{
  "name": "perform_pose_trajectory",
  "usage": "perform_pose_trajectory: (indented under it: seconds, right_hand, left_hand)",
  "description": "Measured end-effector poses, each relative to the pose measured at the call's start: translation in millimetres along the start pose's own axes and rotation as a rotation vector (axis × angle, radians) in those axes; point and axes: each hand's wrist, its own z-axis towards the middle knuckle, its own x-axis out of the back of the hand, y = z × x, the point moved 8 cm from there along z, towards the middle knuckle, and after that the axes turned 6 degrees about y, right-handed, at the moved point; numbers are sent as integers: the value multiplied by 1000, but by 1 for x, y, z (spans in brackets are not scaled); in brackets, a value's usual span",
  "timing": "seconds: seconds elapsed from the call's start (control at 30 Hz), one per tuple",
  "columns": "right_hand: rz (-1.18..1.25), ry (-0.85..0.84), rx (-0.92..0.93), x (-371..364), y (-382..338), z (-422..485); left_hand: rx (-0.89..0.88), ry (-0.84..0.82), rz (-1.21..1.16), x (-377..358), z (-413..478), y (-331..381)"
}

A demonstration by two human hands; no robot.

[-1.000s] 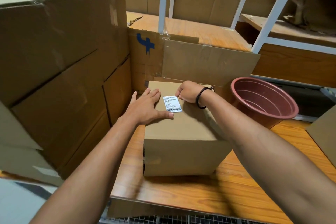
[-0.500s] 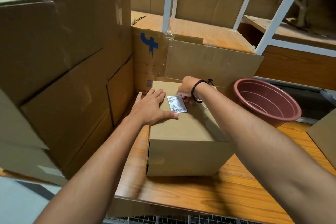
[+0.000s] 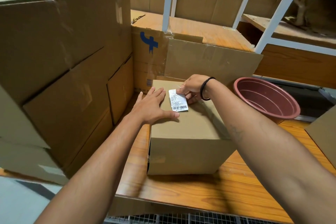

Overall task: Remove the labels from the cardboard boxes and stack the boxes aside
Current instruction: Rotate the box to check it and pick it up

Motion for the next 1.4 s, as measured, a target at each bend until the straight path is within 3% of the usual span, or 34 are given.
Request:
perform_pose_trajectory:
  seconds: [0.17, 0.4, 0.63, 0.87, 1.1, 1.3, 1.4]
  right_hand:
    - [270, -88, 50, 2, 14, -8]
    - [512, 60, 146, 22, 32, -22]
    - [745, 285, 164, 90, 70, -40]
    - [926, 391, 97, 148, 137, -37]
    - [908, 586, 30, 224, 182, -38]
    - [632, 814, -56, 272, 210, -28]
    - [470, 815, -86, 282, 220, -4]
  left_hand:
    - [-7, -80, 5, 0, -2, 0]
    - [-2, -92, 34, 2, -3, 2]
    - [-18, -122, 95, 4, 0, 5]
    - [-240, -219, 136, -17, 13, 94]
    - [-289, -267, 153, -48, 47, 176]
    - [-245, -316, 120, -62, 57, 172]
    - [-232, -312, 100, -65, 59, 167]
